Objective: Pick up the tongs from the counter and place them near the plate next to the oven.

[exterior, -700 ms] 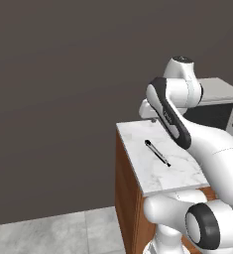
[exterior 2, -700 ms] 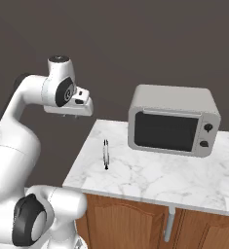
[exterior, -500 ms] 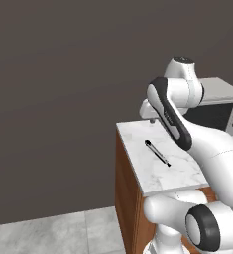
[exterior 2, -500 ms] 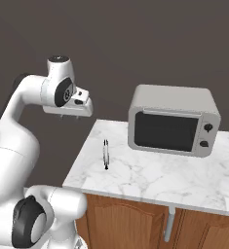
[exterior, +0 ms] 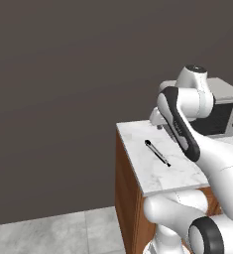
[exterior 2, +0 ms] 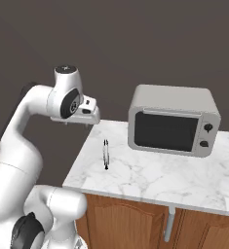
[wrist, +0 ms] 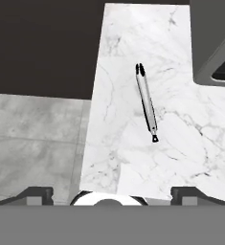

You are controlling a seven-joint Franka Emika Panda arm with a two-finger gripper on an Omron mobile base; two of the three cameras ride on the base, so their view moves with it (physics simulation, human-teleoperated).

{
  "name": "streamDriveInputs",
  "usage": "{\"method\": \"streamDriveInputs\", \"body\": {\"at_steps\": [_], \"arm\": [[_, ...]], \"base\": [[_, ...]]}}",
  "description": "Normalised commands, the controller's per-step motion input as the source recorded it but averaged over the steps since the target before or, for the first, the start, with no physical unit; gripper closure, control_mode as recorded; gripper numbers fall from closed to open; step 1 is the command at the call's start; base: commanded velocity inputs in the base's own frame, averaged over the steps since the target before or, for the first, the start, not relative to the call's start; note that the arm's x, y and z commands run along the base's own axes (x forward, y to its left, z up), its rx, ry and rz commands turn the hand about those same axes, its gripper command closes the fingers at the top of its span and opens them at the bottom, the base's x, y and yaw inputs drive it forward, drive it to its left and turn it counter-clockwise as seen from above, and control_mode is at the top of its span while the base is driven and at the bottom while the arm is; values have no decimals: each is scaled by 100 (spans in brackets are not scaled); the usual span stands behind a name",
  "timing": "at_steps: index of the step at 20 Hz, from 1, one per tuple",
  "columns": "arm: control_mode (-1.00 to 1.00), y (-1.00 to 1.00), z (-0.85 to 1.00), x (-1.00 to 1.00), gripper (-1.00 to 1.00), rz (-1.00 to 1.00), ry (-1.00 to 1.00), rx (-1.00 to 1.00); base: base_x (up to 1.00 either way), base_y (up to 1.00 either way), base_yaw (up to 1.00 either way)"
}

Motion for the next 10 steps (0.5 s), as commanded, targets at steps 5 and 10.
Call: {"method": "streamDriveInputs", "body": {"at_steps": [5, 10], "arm": [[-100, -45, -43, 0, -100, 0, -5, 0], [-100, -45, -42, 0, -100, 0, -2, 0]], "base": [[0, 0, 0], [0, 0, 0]]}}
